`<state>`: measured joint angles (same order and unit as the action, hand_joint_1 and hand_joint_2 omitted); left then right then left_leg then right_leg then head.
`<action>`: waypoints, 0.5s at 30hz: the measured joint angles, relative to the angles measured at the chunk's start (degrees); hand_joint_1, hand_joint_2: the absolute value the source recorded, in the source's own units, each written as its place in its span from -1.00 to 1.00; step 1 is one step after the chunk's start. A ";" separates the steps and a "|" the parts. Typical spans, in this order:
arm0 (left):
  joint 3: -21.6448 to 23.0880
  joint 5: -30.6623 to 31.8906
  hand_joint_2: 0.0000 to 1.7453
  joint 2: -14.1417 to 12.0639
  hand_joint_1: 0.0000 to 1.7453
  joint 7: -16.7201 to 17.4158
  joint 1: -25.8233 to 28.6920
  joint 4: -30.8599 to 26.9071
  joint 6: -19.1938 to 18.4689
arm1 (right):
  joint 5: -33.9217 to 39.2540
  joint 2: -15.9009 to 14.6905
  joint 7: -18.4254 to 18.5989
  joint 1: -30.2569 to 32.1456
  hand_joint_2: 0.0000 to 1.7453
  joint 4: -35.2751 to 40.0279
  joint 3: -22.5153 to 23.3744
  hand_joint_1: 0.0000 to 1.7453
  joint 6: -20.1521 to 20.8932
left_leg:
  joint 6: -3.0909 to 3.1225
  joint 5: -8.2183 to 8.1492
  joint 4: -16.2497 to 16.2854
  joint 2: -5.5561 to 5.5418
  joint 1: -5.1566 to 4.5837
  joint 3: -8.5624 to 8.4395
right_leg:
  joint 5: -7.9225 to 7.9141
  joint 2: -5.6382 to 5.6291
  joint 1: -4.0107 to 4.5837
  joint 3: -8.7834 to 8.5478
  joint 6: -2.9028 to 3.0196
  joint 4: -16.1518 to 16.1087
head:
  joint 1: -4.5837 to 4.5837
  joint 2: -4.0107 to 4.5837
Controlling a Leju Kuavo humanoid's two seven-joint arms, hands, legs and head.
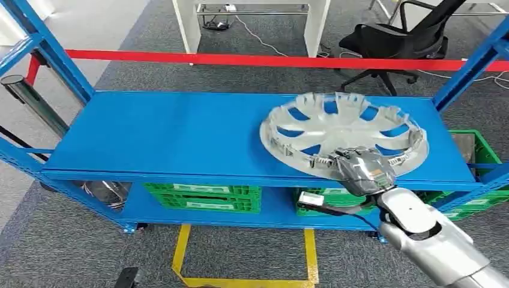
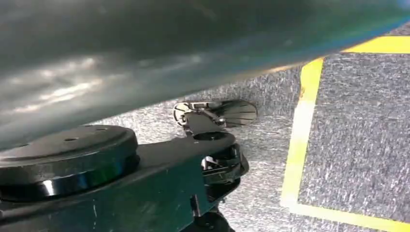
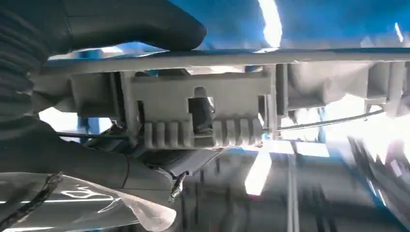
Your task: Take the parts from the cabinet and place them on the table.
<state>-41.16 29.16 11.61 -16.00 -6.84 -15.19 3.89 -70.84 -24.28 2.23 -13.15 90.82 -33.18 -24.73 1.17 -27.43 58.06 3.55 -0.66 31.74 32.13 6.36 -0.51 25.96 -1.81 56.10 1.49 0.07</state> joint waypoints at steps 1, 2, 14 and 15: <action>-0.04 0.00 -1.00 0.02 -1.00 0.00 0.03 0.00 0.13 | -1.05 0.33 -0.44 0.61 1.00 1.20 0.33 1.00 -2.14 | 0.00 0.00 0.00 0.00 0.00 0.01 | 0.01 0.00 0.00 0.01 0.00 0.00 | 0.02 0.00; -0.09 0.02 -1.00 0.04 -1.00 0.00 0.06 0.00 0.24 | -2.37 0.67 -0.94 1.15 1.00 2.52 0.46 1.00 -4.48 | 0.00 0.00 0.00 0.00 0.00 0.01 | 0.01 -0.01 0.00 0.02 0.00 0.00 | -0.02 0.00; -0.22 0.28 -1.00 0.24 -1.00 0.00 0.04 0.00 0.68 | -6.53 5.95 -10.28 5.86 1.00 11.65 1.31 1.00 -14.15 | -0.01 0.01 -0.02 0.00 0.00 0.00 | 0.02 0.00 -0.01 0.01 0.03 0.00 | 0.02 0.00; -0.22 0.26 -1.00 0.24 -1.00 0.00 0.05 0.00 0.74 | -6.33 6.81 -12.10 6.41 1.00 12.33 1.94 1.00 -14.15 | -0.01 0.01 -0.02 0.01 0.00 0.01 | 0.02 -0.01 -0.01 0.02 0.02 0.00 | 0.00 0.00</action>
<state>-41.38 29.42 11.85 -16.00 -6.79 -15.19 4.63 -77.18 -17.47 -9.87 -6.74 103.15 -31.24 -38.88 1.17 -27.42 58.04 3.56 -0.66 31.75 32.15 6.35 -0.51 25.98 -1.79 56.10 1.49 0.07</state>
